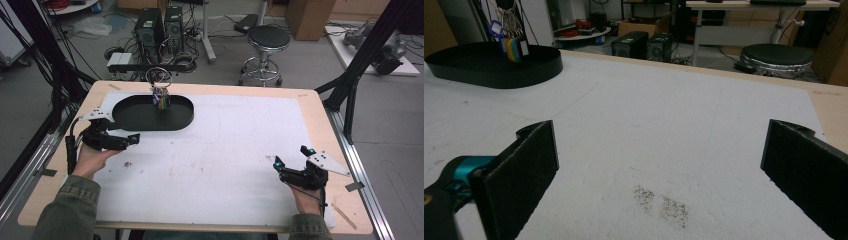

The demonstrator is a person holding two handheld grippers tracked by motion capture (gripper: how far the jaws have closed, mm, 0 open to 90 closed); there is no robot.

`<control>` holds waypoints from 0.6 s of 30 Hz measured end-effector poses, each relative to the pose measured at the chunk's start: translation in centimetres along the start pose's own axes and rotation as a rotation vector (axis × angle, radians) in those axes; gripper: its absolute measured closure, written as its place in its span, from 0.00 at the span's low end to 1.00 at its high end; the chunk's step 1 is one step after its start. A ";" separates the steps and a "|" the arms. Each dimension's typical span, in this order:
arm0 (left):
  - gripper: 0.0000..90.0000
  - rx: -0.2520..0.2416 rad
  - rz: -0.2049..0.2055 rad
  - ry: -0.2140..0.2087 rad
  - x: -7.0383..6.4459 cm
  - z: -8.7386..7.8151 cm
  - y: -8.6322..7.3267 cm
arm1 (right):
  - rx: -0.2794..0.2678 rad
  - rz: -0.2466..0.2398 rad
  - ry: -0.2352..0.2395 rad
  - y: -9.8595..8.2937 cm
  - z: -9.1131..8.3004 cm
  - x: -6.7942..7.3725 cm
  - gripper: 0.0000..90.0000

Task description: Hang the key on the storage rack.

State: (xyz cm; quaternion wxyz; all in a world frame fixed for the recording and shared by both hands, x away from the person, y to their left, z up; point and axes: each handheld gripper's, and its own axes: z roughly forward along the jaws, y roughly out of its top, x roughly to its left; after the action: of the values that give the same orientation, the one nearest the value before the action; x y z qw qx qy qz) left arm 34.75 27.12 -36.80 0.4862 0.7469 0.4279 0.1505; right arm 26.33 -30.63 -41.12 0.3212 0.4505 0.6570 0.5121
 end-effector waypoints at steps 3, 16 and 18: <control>0.02 -0.014 0.013 0.015 -0.1 -0.1 -0.6 | 0.000 -0.001 0.001 0.0 0.0 0.0 0.01; 0.02 -0.085 -0.016 0.061 0.6 -1.6 -3.6 | 0.004 -0.006 -0.002 0.0 0.0 0.1 0.01; 0.02 -0.107 -0.022 0.064 0.7 -2.0 -4.1 | 0.007 -0.003 -0.001 -0.1 0.0 0.2 0.01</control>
State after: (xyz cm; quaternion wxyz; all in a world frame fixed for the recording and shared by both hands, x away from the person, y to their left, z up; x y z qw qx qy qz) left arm 31.91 29.55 -39.44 0.5130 0.7100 0.4428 0.1916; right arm 26.20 -30.49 -41.16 0.3209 0.4509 0.6592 0.5092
